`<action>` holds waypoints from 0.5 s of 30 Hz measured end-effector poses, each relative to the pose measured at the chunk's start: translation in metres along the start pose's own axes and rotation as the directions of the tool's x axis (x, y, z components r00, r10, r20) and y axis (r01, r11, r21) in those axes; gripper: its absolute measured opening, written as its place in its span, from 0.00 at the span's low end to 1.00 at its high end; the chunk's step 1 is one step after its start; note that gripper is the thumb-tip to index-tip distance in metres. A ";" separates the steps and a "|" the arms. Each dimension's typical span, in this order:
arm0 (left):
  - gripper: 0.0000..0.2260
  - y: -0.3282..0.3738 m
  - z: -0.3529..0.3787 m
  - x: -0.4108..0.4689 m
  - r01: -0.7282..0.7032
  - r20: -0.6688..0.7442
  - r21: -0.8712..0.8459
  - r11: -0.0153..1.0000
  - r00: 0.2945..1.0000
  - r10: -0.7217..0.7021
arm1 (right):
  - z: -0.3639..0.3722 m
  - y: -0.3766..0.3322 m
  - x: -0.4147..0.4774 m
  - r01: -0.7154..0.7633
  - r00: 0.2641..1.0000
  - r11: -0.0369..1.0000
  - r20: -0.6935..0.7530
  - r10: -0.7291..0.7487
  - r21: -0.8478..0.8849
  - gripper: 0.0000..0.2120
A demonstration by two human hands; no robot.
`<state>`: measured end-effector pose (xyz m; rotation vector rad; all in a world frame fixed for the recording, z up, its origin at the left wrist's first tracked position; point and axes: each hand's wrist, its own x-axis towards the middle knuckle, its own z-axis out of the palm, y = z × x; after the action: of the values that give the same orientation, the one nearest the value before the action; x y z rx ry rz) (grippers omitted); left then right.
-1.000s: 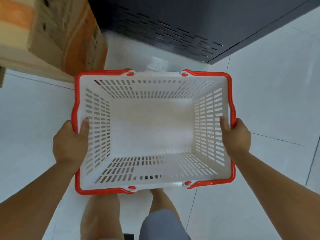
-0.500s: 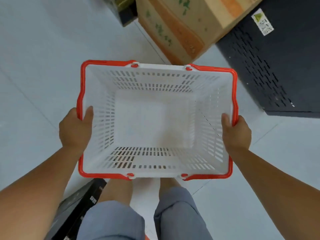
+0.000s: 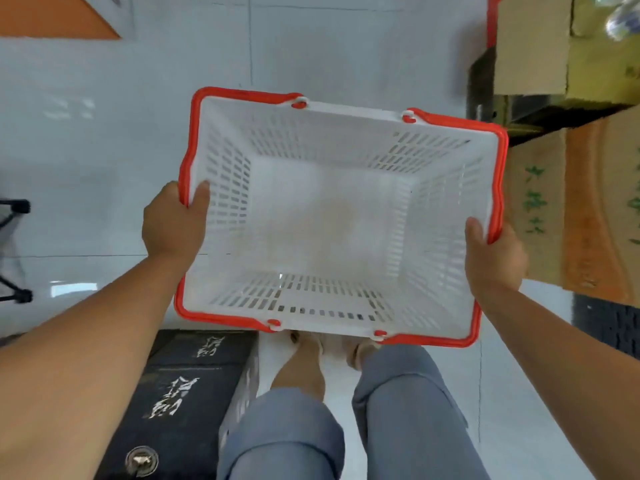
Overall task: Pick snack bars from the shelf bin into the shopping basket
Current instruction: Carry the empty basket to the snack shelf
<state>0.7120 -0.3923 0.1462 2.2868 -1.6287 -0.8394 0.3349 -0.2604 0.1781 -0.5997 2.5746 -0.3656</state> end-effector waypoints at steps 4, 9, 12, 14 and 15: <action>0.19 -0.033 -0.049 0.046 0.139 -0.093 -0.064 0.988 0.985 -0.145 | 0.030 -0.108 0.004 0.147 0.986 0.988 0.088 -0.143 -0.049 0.18; 0.20 -0.068 -0.097 0.090 0.320 -0.182 -0.137 0.938 0.922 -0.341 | 0.077 -0.230 0.013 0.321 0.935 0.940 0.196 -0.296 -0.111 0.17; 0.20 -0.089 -0.125 0.115 0.398 -0.233 -0.161 0.903 0.874 -0.427 | 0.103 -0.300 0.012 0.415 0.892 0.901 0.254 -0.375 -0.125 0.19; 0.20 -0.104 -0.143 0.130 0.438 -0.251 -0.187 0.879 0.844 -0.474 | 0.118 -0.344 0.005 0.455 0.868 0.880 0.285 -0.406 -0.132 0.18; 0.20 -0.113 -0.153 0.137 0.459 -0.258 -0.201 0.866 0.827 -0.499 | 0.126 -0.365 -0.001 0.474 0.856 0.870 0.300 -0.420 -0.134 0.18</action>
<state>0.9190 -0.4999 0.1724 2.6095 -0.8485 -0.6148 0.5256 -0.5956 0.1994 -1.2500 2.2096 -0.1540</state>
